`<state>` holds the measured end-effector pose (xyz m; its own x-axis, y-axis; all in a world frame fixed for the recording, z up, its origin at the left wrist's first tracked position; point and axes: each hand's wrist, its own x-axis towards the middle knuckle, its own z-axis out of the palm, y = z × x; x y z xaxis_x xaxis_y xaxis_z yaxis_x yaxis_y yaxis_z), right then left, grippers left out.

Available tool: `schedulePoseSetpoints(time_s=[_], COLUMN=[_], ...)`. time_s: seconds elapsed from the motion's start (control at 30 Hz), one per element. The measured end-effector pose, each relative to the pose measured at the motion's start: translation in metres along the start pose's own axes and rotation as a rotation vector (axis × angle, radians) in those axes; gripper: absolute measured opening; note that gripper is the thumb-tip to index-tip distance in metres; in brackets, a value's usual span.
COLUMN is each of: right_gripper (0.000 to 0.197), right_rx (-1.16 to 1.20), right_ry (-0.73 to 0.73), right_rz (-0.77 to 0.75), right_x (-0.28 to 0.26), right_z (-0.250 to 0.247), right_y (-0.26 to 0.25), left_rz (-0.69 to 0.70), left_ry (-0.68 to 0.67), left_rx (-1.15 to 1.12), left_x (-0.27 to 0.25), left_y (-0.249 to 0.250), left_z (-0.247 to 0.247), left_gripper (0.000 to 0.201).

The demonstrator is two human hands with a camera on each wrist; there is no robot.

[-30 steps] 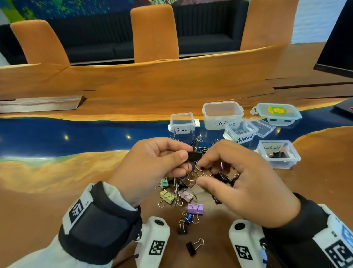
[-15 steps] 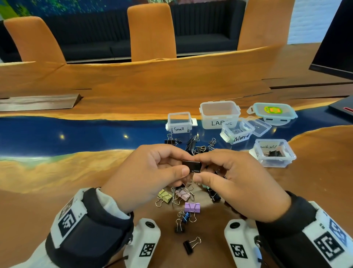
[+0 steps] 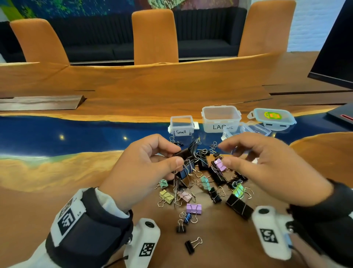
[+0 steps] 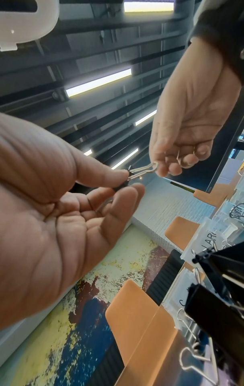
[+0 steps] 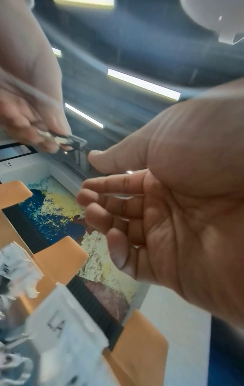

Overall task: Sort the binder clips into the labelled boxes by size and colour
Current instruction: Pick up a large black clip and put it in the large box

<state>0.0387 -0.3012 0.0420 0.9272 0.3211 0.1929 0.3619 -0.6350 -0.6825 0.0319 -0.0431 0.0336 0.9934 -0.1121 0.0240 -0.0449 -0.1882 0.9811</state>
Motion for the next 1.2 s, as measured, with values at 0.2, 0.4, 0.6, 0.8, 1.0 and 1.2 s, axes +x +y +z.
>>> schedulePoseSetpoints(time_s=[0.2,0.4,0.6,0.8,1.0,1.2], right_gripper=[0.069,0.086,0.078,0.085,0.055,0.053], right_rx=[-0.397,-0.564,-0.559,-0.331,-0.101,-0.294], right_ry=[-0.136,-0.326,-0.151,-0.107,-0.134,-0.180], right_rz=[0.216,0.508,0.391,0.091,-0.030,-0.087], right_x=[0.022,0.037,0.031,0.003,-0.016,-0.014], right_z=[-0.060,-0.068,-0.086,-0.055,-0.010,0.010], right_y=[0.054,0.122,0.106,0.039,0.000,-0.009], left_rz=[-0.016,-0.019,-0.013,-0.015,0.012,0.036], left_ry=[0.028,0.021,0.033,0.018,0.014,0.007], left_rx=[-0.042,-0.044,-0.018,-0.016,-0.019,-0.013], left_x=[-0.003,-0.005,-0.006,-0.005,-0.007,-0.009], left_y=[0.000,-0.004,-0.001,0.001,0.005,0.008], left_z=[-0.006,-0.006,-0.009,-0.004,-0.002,-0.004], left_gripper=[0.017,0.017,0.018,0.018,0.018,0.018])
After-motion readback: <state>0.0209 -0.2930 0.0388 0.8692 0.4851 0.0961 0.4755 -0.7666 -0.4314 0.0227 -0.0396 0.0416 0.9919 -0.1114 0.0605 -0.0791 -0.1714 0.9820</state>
